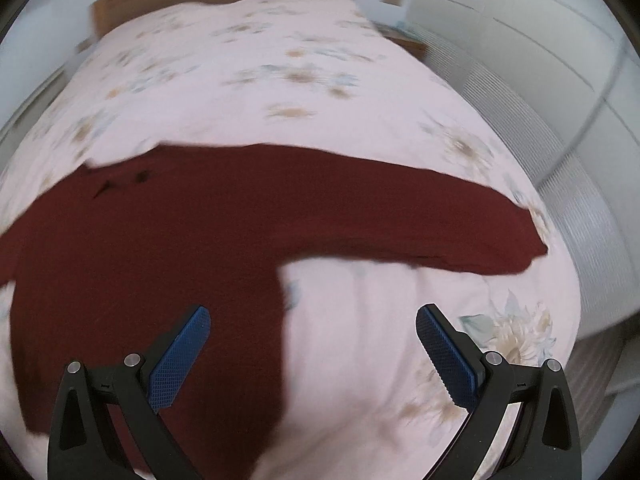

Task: Fold small clothes
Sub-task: 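Reach the right tool to the sleeve cuff and grasp it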

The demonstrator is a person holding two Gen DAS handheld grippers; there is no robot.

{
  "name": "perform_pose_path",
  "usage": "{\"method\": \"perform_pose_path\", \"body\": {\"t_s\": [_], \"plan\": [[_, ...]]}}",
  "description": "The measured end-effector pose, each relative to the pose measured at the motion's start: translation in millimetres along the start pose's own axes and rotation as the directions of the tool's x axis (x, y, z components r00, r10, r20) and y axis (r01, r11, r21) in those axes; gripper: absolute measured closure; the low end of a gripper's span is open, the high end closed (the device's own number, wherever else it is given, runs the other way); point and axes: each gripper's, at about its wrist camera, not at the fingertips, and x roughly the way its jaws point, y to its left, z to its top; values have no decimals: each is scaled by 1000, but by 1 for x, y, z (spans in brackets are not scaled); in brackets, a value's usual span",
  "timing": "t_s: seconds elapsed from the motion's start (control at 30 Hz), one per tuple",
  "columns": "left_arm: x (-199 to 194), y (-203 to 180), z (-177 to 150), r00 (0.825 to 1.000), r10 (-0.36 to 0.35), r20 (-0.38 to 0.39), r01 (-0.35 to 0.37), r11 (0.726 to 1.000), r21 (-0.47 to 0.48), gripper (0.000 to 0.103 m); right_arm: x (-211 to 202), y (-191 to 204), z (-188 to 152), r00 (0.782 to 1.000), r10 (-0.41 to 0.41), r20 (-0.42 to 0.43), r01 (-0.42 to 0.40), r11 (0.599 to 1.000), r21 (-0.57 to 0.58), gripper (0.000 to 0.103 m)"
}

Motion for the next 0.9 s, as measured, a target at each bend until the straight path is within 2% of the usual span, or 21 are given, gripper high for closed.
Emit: {"method": "perform_pose_path", "body": {"t_s": [0.07,0.17,0.2,0.43,0.6,0.77,0.83,0.9], "plan": [[5,3,6,1000,5,4,-5,1000,-7,1,19,-32,9,1000,-1,-23,2,997,76,0],[11,7,13,1000,15,8,-14,1000,-16,1,50,-87,20,997,60,-56,-44,969,245,0],[14,9,16,1000,17,8,-17,1000,-26,1,61,-110,24,996,60,-65,-37,950,311,0],[27,16,28,999,-34,8,34,996,-80,1,111,-195,34,992,-13,-123,69,885,460,0],[45,18,30,999,-25,-39,22,996,-88,1,141,-223,28,982,-39,-186,130,853,505,0],[61,22,25,997,-22,-80,14,995,-102,1,160,-234,26,981,-20,-192,122,836,535,1],[65,23,23,996,-15,-91,6,995,-101,1,162,-239,27,985,-15,-172,109,825,554,9],[67,23,21,995,-1,-95,-8,996,-93,1,163,-244,31,986,-16,-168,108,822,560,23]]}}
